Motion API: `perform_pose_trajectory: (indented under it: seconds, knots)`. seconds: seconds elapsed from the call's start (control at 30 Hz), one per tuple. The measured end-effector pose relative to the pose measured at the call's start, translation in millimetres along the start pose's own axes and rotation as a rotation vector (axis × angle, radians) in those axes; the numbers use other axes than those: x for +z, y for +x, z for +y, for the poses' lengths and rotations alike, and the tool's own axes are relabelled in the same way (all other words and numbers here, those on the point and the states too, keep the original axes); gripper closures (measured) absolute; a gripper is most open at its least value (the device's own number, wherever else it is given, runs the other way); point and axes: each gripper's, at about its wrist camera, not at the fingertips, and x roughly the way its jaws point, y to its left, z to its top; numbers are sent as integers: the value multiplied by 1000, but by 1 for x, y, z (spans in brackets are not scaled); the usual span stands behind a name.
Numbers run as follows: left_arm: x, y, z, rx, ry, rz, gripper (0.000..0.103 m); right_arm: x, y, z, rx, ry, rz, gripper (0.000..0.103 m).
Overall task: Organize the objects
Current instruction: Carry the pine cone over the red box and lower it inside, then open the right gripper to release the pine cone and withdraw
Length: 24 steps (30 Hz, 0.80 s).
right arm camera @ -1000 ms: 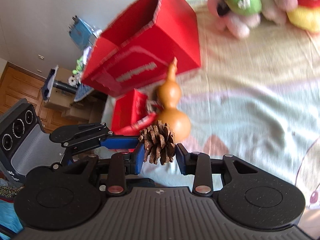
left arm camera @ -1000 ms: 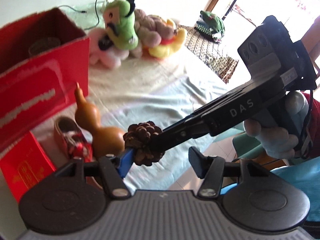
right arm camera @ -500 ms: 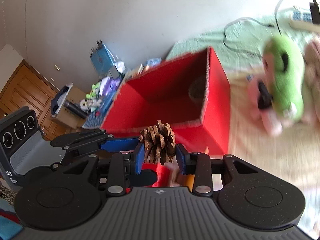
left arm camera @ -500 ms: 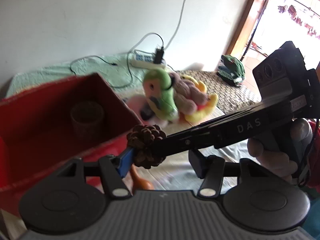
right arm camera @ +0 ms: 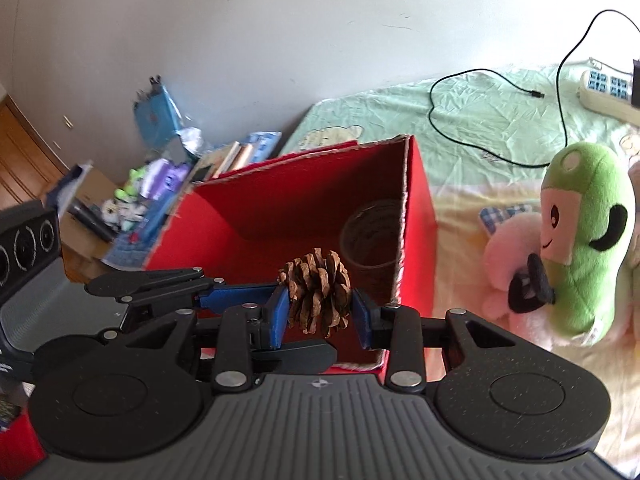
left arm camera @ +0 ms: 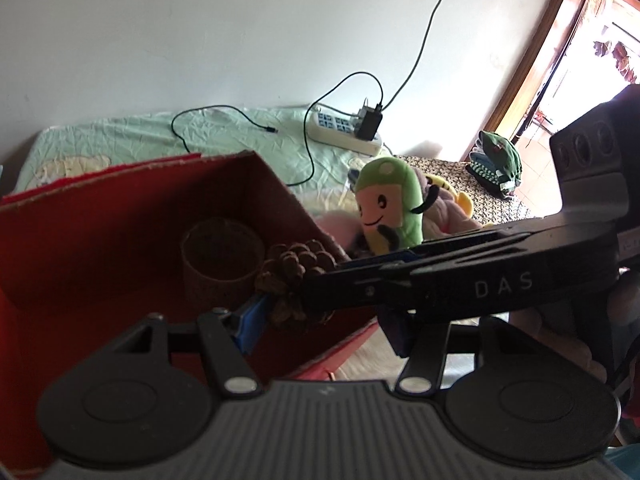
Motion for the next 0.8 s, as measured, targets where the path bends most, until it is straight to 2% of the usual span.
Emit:
perform_pose_trajectory:
  seconds: [0.3,0.8]
  knots:
    - [-1,21,16,-31,-45,47,44,-3,6,4,-56,-10,-12,64]
    - [-1,28,24,-51,-97,60,43,-7,4,2,-67,12,-52,65]
